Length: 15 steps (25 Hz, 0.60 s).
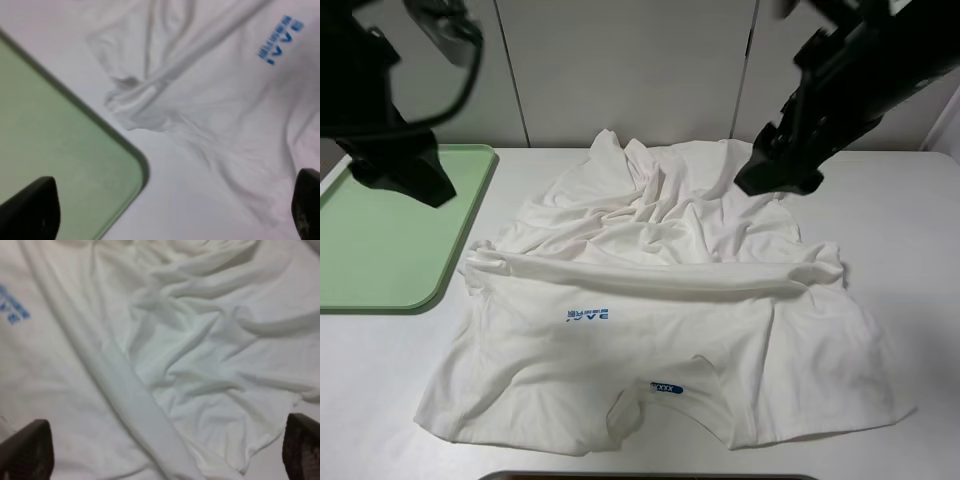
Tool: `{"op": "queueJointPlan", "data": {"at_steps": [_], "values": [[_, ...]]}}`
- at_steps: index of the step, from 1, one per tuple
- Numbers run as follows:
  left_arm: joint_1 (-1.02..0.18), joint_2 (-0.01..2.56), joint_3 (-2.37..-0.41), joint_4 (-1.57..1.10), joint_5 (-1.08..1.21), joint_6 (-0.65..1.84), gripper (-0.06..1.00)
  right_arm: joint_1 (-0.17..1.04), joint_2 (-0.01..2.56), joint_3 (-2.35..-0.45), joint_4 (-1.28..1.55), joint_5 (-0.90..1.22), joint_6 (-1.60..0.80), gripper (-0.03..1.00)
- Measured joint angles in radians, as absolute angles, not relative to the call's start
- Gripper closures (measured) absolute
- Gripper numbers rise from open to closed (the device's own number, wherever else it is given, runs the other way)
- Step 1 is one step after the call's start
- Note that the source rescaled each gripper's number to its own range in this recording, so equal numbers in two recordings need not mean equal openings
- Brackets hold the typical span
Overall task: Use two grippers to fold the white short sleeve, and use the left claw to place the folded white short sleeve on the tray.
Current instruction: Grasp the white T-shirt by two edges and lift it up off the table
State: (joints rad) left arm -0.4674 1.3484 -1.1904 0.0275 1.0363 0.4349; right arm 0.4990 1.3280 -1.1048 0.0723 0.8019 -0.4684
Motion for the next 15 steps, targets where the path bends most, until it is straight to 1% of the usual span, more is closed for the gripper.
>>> {"op": "queueJointPlan", "data": {"at_steps": [1,3,8,11,15], "values": [[-0.467,1.348,-1.190,0.028,1.036,0.435,0.03,0.522,1.362,-1.105,0.050,0.800,-0.476,-0.03],[-0.490,1.457,-1.190,0.020,1.034,0.438,0.04,0.544,1.431,-1.105,0.017,0.781,-0.484,-0.03],[-0.490,1.619,-1.190,0.000,1.034,0.438,0.04,0.549,1.596,-1.105,0.000,0.743,-0.485,-0.03],[-0.490,1.669,-1.190,0.000,1.059,0.484,0.04,0.549,1.615,-1.105,-0.017,0.743,-0.503,-0.03],[-0.490,1.676,-1.190,0.056,1.054,0.631,0.04,0.549,1.615,-1.105,-0.071,0.743,-0.594,-0.03]]}}
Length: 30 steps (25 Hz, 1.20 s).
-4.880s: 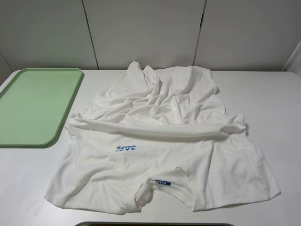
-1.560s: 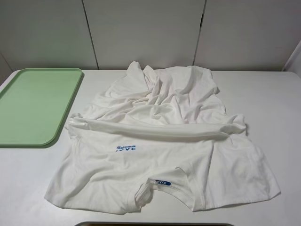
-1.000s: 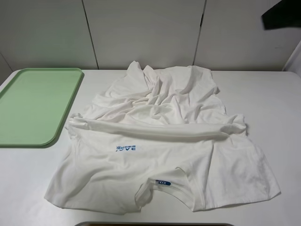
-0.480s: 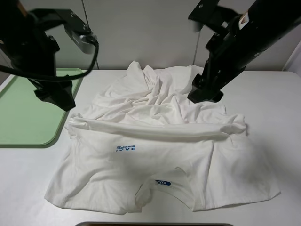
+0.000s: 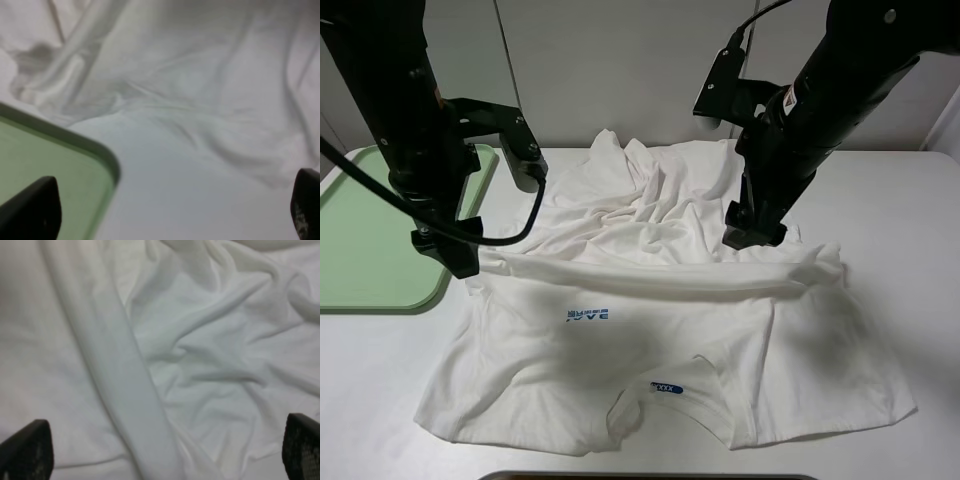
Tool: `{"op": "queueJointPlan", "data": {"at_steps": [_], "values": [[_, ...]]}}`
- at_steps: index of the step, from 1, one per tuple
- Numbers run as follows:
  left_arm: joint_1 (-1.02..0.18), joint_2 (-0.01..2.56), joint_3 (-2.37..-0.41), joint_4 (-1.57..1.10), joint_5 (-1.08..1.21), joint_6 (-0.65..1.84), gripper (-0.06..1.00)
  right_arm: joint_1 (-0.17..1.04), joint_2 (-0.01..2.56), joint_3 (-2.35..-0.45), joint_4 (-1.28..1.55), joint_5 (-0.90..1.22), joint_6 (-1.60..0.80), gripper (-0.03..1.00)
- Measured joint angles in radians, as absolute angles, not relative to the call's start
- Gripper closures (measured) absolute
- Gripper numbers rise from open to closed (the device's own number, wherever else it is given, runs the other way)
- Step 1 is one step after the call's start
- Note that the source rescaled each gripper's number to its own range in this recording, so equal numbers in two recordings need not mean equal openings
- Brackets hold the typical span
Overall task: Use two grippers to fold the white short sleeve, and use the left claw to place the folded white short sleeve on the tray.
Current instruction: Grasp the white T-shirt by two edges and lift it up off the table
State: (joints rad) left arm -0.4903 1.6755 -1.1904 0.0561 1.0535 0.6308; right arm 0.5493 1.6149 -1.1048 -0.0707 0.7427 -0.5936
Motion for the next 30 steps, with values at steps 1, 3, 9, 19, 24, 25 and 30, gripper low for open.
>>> {"op": "queueJointPlan", "data": {"at_steps": [1,3,9,19,24,25,30], "values": [[-0.488,1.676,-1.190,0.067,1.044,0.650,0.04,0.549,1.616,-1.105,-0.072,0.741,-0.616,-0.03],[-0.473,1.676,-1.190,0.073,1.005,0.668,0.04,0.549,1.617,-1.105,-0.075,0.740,-0.641,-0.03],[-0.410,1.677,-1.190,0.077,0.961,0.731,0.04,0.549,1.623,-1.075,-0.078,0.713,-0.718,-0.03],[-0.388,1.677,-1.190,0.077,0.923,0.794,0.04,0.522,1.625,-0.952,-0.094,0.618,-0.805,-0.03],[-0.388,1.677,-1.119,0.078,0.901,0.859,0.04,0.476,1.625,-0.929,-0.093,0.549,-0.813,-0.03],[-0.388,1.677,-1.111,0.079,0.895,0.867,0.04,0.469,1.625,-0.927,-0.093,0.543,-0.814,-0.03],[-0.388,1.677,-1.082,0.084,0.830,0.894,0.04,0.406,1.625,-0.881,-0.095,0.503,-0.823,-0.03]]}}
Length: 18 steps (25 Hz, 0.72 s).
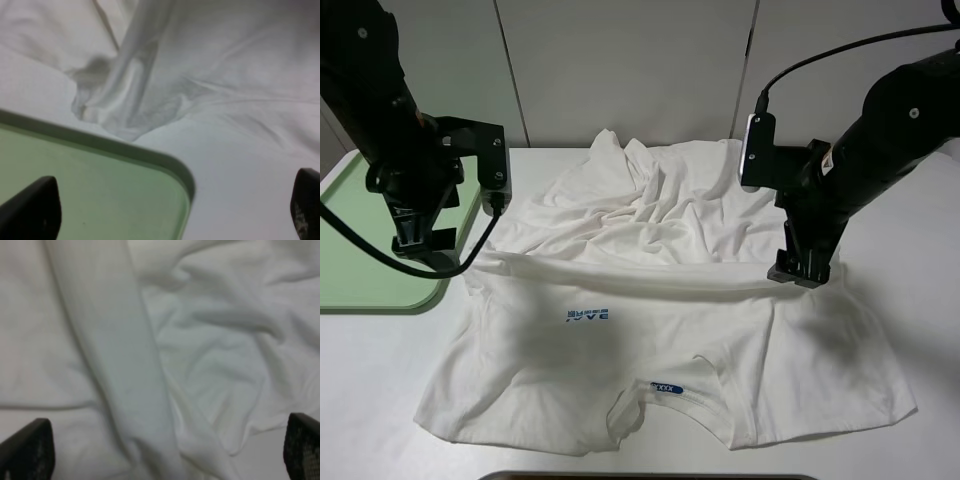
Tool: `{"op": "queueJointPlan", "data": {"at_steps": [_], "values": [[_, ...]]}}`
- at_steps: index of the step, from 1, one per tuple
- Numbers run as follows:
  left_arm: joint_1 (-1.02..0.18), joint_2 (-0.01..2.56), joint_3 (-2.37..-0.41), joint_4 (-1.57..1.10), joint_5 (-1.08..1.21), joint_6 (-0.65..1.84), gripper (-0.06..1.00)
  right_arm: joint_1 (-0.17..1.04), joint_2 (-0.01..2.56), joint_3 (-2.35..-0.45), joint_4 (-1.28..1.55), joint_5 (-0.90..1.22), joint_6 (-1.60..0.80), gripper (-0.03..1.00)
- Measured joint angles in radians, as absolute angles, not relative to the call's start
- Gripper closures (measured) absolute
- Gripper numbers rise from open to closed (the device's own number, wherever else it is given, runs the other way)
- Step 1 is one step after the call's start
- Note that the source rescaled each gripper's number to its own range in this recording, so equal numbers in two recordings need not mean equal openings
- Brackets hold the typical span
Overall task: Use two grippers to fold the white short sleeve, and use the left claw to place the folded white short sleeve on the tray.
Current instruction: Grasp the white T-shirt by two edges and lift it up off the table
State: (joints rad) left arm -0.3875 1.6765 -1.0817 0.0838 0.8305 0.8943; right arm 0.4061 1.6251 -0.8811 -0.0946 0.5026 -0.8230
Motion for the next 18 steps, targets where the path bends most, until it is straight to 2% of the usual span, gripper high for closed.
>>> {"op": "queueJointPlan", "data": {"at_steps": [9,18], "values": [[-0.384,1.731,-1.071,0.085,0.770,0.948,0.04,0.396,1.626,-0.797,-0.097,0.430,-0.983,-0.03],[-0.384,1.766,-1.070,0.085,0.733,0.977,0.04,0.396,1.671,-0.785,-0.096,0.375,-0.999,-0.03]]}}
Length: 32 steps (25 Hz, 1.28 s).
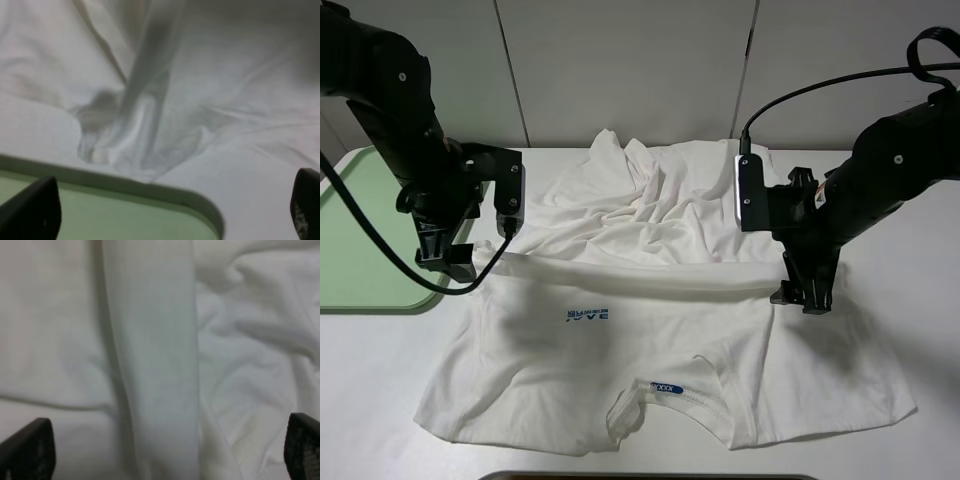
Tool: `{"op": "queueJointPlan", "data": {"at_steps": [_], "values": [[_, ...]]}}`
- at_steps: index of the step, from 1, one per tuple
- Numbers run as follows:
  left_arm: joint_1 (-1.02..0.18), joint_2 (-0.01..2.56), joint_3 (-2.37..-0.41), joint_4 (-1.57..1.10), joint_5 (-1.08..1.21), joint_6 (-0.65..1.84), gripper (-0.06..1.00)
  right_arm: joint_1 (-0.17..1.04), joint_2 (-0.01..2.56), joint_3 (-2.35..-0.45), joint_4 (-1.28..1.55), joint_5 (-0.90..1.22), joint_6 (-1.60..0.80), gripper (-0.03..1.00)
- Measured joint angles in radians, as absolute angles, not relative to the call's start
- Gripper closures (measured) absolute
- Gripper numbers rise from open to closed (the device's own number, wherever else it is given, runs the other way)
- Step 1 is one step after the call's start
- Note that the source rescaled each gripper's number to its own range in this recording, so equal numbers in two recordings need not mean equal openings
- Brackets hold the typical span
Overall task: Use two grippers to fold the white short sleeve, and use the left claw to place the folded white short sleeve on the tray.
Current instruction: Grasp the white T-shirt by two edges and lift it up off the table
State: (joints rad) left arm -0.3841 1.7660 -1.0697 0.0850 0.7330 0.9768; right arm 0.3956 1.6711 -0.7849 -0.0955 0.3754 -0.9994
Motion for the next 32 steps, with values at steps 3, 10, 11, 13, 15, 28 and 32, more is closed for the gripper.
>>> {"op": "queueJointPlan", "data": {"at_steps": [3,10,11,13,15,28,32], "values": [[-0.384,1.786,-1.070,0.085,0.693,0.979,0.04,0.396,1.682,-0.785,-0.096,0.348,-0.999,-0.03],[-0.384,1.837,-1.070,0.083,0.631,0.983,0.04,0.396,1.713,-0.785,-0.096,0.319,-0.999,-0.03],[-0.385,1.846,-1.073,0.083,0.625,0.984,0.04,0.396,1.721,-0.785,-0.096,0.311,-0.999,-0.03],[-0.386,1.860,-1.076,0.082,0.610,0.984,0.04,0.396,1.736,-0.785,-0.096,0.298,-0.999,-0.03],[-0.387,1.880,-1.076,0.082,0.599,0.985,0.04,0.396,1.761,-0.784,-0.096,0.294,-0.999,-0.03],[-0.388,1.978,-1.078,0.000,0.477,1.064,0.07,0.396,1.801,-0.784,-0.096,0.267,-0.999,-0.03],[-0.390,2.004,-1.078,-0.028,0.466,1.109,0.07,0.396,1.801,-0.784,-0.096,0.267,-0.999,-0.03]]}}
